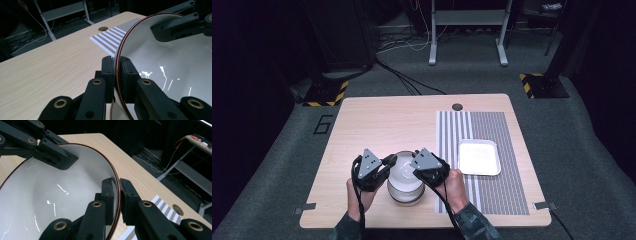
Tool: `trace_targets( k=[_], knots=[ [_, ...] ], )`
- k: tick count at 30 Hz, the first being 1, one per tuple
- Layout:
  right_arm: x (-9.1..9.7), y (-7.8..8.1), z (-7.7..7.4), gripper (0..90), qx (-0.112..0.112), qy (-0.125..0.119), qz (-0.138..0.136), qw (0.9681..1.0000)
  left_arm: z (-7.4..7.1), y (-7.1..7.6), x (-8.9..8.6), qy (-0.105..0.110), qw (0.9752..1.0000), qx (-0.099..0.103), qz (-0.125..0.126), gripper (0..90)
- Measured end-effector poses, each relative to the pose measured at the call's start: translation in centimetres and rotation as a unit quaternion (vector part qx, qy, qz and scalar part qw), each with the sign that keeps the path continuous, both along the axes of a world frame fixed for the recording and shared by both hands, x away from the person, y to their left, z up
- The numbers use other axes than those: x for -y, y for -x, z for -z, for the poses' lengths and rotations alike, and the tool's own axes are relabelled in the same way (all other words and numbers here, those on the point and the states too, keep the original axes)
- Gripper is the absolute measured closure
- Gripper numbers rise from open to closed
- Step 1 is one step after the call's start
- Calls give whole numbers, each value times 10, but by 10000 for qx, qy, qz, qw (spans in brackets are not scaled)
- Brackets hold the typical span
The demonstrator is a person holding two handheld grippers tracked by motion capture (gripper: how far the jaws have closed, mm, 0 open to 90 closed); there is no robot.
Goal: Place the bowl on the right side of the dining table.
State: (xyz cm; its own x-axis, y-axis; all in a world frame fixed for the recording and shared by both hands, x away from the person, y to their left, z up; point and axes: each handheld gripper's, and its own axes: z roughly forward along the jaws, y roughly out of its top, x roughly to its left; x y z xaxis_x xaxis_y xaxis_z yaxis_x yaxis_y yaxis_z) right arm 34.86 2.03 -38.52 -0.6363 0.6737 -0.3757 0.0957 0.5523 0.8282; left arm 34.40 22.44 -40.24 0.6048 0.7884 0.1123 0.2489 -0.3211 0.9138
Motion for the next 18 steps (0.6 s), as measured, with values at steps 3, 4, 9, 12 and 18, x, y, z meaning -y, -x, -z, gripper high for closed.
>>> trace_targets(
  k=[3,4,9,12,18],
  knots=[
    [3,-1,-2,825,28,-5,31,10000,-2,-3,3,2,10000,16,26,830],
    [4,-1,-2,825,48,-12,55,10000,-2,-3,4,1,10000,25,35,830],
    [10,-2,-3,825,87,-17,120,9999,-4,-7,10,-5,9999,33,98,830],
    [13,-2,-4,825,89,-40,160,9998,-5,-8,13,12,9999,48,117,831],
    [17,-3,-6,825,175,-51,220,9996,-8,-12,17,51,9998,73,164,829]
  ],
)
